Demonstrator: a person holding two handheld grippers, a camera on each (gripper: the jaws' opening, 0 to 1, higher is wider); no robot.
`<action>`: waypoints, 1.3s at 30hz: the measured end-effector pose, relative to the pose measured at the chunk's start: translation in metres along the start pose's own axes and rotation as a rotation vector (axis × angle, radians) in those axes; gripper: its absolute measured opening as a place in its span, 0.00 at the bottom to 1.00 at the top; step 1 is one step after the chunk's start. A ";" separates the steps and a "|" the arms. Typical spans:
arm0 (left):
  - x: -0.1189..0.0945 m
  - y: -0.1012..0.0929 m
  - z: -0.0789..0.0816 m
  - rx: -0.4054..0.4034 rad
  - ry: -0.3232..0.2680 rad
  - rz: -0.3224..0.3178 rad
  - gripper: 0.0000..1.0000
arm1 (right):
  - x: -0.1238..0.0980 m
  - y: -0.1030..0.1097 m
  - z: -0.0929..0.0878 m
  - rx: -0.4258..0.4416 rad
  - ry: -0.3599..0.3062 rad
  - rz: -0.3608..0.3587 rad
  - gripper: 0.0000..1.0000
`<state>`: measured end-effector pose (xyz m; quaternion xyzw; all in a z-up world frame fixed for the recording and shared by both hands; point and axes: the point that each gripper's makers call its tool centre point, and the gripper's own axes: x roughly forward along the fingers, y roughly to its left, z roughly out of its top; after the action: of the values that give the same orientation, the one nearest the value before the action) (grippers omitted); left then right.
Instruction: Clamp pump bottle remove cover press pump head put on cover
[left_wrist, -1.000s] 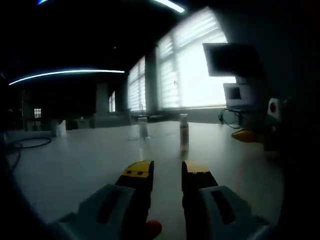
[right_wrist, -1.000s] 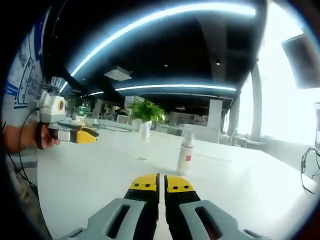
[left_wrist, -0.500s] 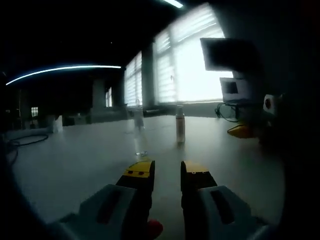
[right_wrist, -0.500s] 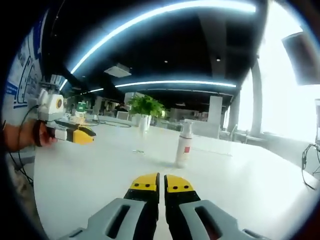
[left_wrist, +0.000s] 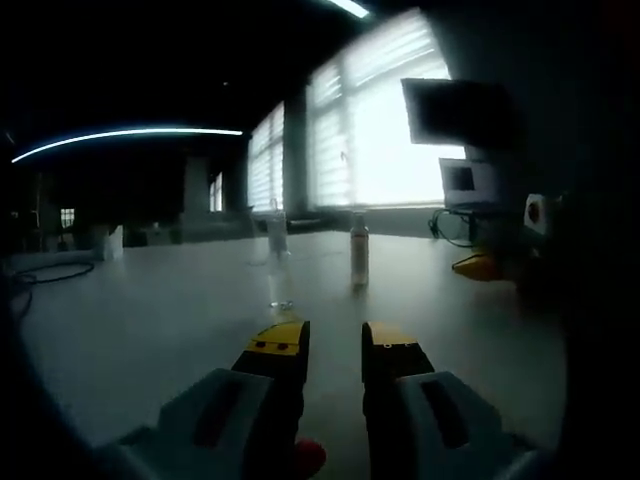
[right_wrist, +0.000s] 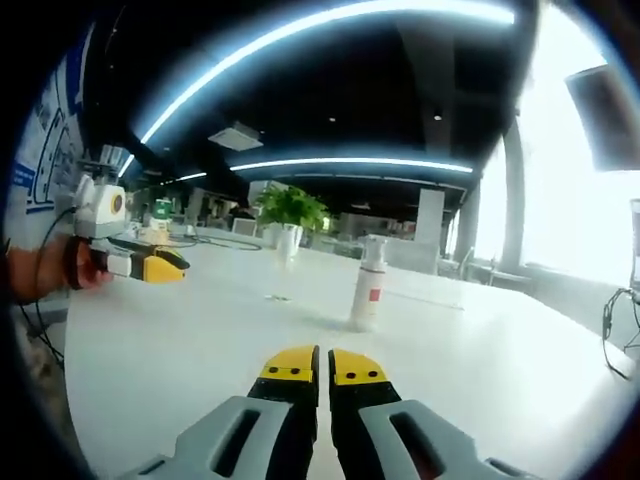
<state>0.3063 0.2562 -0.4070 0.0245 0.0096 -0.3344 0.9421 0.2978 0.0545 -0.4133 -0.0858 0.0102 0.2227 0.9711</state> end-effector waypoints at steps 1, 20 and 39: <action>0.000 -0.001 0.000 -0.001 0.001 -0.001 0.13 | 0.000 0.000 0.000 -0.003 0.000 -0.002 0.00; 0.000 0.001 -0.001 0.012 0.000 0.014 0.13 | 0.000 0.003 -0.001 -0.045 -0.003 0.000 0.00; 0.000 0.003 -0.002 0.012 0.001 0.015 0.13 | 0.000 0.004 0.000 -0.060 0.000 -0.003 0.00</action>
<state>0.3078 0.2587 -0.4090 0.0305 0.0078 -0.3272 0.9444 0.2963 0.0582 -0.4142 -0.1150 0.0035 0.2212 0.9684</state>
